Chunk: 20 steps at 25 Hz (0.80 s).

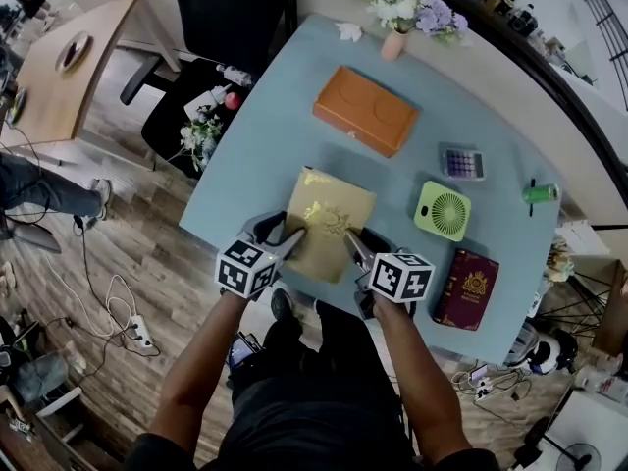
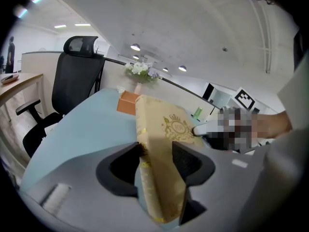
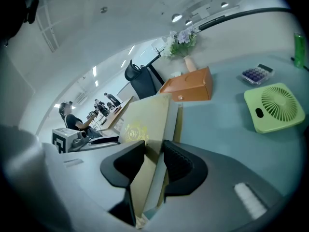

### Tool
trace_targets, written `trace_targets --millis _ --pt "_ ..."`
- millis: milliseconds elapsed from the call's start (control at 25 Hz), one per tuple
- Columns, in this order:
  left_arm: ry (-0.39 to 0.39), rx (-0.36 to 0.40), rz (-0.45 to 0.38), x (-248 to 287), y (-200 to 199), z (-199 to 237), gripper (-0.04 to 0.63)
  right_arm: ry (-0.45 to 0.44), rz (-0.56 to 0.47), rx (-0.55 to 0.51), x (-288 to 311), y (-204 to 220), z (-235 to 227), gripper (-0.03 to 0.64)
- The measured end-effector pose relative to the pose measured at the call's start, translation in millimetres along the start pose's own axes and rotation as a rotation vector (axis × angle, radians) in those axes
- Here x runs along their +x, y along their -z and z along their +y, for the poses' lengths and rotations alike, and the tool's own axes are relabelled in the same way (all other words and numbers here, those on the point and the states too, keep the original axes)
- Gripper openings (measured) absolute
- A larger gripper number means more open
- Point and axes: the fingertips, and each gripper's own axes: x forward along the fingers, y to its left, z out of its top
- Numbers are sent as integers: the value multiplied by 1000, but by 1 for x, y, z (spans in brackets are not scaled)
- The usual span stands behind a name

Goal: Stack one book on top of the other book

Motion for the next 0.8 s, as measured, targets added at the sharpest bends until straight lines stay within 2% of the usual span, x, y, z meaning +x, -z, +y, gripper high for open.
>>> trace_targets --millis 360,800 --pt "38 67 -41 -31 -17 -28 233 34 -94 -52 -41 -8 31 121" --pt "141 153 -70 -50 -32 -83 230 129 -241 -96 -114 -11 49 118"
